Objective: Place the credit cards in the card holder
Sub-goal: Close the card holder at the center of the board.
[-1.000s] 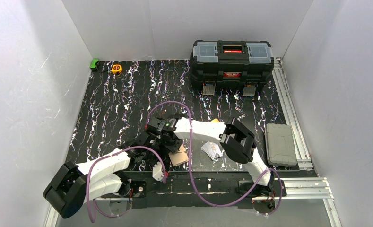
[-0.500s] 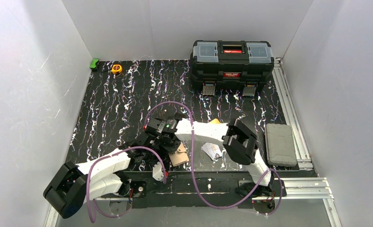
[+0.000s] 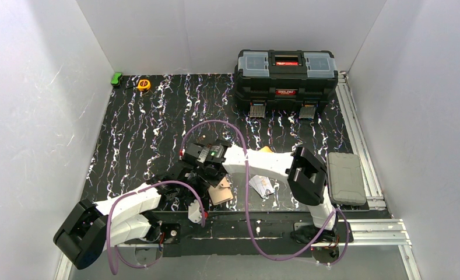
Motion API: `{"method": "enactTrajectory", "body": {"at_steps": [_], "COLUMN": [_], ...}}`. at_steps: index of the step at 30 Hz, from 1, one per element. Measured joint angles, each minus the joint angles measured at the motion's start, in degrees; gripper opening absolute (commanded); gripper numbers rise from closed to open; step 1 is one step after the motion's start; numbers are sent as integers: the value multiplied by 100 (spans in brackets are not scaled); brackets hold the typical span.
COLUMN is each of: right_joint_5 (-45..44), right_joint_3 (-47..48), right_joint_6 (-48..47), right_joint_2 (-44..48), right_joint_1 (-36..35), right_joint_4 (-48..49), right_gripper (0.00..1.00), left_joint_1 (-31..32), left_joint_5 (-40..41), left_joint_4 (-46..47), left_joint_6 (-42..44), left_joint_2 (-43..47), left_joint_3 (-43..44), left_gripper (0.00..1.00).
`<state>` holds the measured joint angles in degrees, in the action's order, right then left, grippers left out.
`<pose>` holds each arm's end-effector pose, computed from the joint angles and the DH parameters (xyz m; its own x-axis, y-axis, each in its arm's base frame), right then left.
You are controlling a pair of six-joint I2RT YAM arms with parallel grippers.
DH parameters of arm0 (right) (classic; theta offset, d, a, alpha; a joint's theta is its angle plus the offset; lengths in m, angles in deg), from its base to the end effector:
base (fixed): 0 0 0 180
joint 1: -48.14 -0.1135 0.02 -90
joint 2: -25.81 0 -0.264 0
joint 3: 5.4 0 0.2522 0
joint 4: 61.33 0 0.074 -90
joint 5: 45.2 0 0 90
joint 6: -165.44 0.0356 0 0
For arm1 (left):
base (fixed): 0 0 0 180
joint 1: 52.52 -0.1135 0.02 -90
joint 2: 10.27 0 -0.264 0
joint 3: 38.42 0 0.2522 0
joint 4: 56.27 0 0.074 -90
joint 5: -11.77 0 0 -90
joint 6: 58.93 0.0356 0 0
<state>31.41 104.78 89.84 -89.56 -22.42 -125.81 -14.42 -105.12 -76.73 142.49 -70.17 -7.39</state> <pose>0.1482 0.3952 0.2274 -0.5238 -0.7571 -0.3905 -0.7850 0.6070 -0.1239 0.1296 -0.1221 0.1399 0.9462 0.3131 -0.0813 0.2700 -0.6256 0.7320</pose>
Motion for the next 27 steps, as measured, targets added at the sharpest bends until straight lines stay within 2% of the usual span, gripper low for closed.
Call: {"method": "enactTrajectory", "body": {"at_steps": [8, 17, 27], "right_joint_5": [72, 323, 339], "right_joint_3": [-79, -142, -140], "right_joint_6": [87, 90, 96], "right_joint_2": [55, -101, -330], "right_joint_1": [59, 72, 74], "right_joint_4": [-11, -35, -79], "right_gripper": [31, 35, 23], "left_joint_1": [0, 0, 0], "left_joint_5": [0, 0, 0], "left_joint_4": [0, 0, 0], "left_joint_6": [-2, -2, -2], "left_joint_2": [2, 2, 2], "left_joint_3": [0, 0, 0], "left_gripper": [18, 18, 18]}}
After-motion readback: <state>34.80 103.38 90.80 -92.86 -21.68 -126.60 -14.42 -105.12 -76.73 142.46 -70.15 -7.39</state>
